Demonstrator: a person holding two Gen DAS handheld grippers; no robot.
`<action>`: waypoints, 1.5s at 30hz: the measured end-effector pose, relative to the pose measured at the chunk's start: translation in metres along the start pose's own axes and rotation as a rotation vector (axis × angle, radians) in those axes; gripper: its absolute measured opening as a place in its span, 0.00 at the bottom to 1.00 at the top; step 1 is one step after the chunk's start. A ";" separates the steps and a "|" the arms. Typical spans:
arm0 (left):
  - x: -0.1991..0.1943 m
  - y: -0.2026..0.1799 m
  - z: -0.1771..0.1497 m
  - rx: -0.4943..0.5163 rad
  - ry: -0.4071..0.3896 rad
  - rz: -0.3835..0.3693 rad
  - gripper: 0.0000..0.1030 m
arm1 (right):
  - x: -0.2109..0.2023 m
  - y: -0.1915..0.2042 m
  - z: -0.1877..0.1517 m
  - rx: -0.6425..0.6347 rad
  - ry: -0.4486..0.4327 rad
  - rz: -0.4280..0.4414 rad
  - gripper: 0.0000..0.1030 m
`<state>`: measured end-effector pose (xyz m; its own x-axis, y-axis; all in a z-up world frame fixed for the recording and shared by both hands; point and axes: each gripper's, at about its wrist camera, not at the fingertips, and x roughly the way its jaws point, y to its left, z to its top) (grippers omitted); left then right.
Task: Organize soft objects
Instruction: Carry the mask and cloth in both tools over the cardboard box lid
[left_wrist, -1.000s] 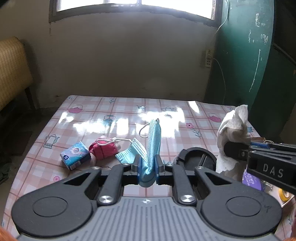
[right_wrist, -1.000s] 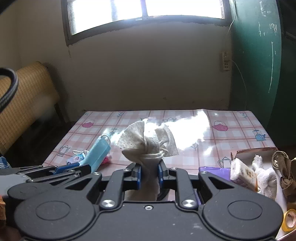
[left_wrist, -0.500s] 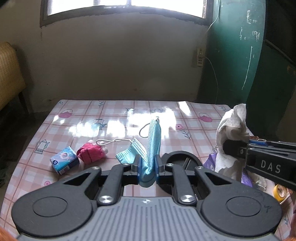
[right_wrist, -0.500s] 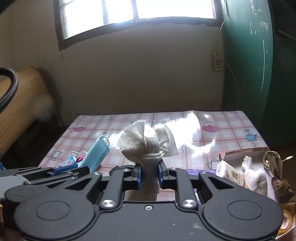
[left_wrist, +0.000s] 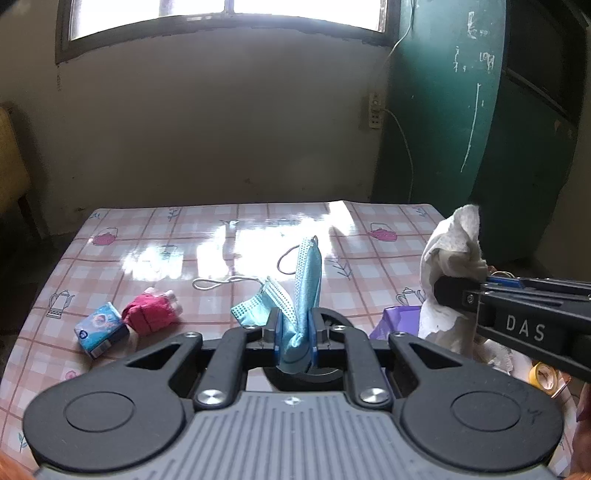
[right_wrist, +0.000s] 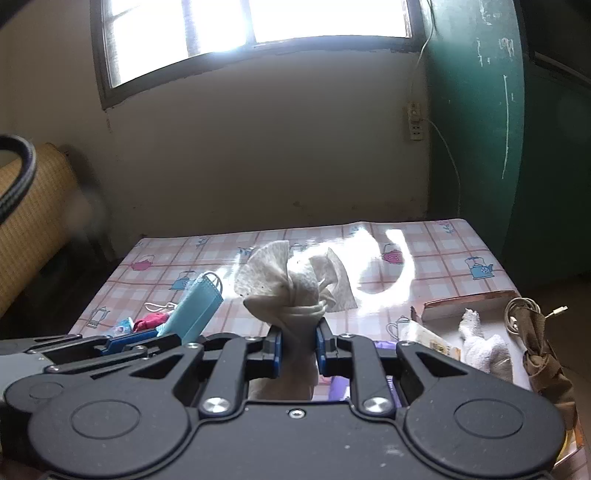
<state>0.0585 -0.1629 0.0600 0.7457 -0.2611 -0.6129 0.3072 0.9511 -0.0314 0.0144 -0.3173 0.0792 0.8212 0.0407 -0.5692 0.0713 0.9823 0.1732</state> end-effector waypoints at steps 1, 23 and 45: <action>0.001 -0.002 0.000 0.002 0.000 -0.003 0.16 | 0.000 -0.003 0.000 0.002 0.000 -0.004 0.21; 0.019 -0.038 0.008 0.024 0.016 -0.065 0.16 | 0.007 -0.047 0.016 -0.008 0.015 -0.036 0.21; 0.036 -0.088 0.009 0.080 0.038 -0.146 0.16 | 0.002 -0.101 0.012 0.032 0.022 -0.097 0.21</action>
<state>0.0639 -0.2573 0.0474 0.6675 -0.3873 -0.6360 0.4577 0.8871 -0.0599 0.0156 -0.4185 0.0703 0.7971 -0.0504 -0.6017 0.1685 0.9755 0.1415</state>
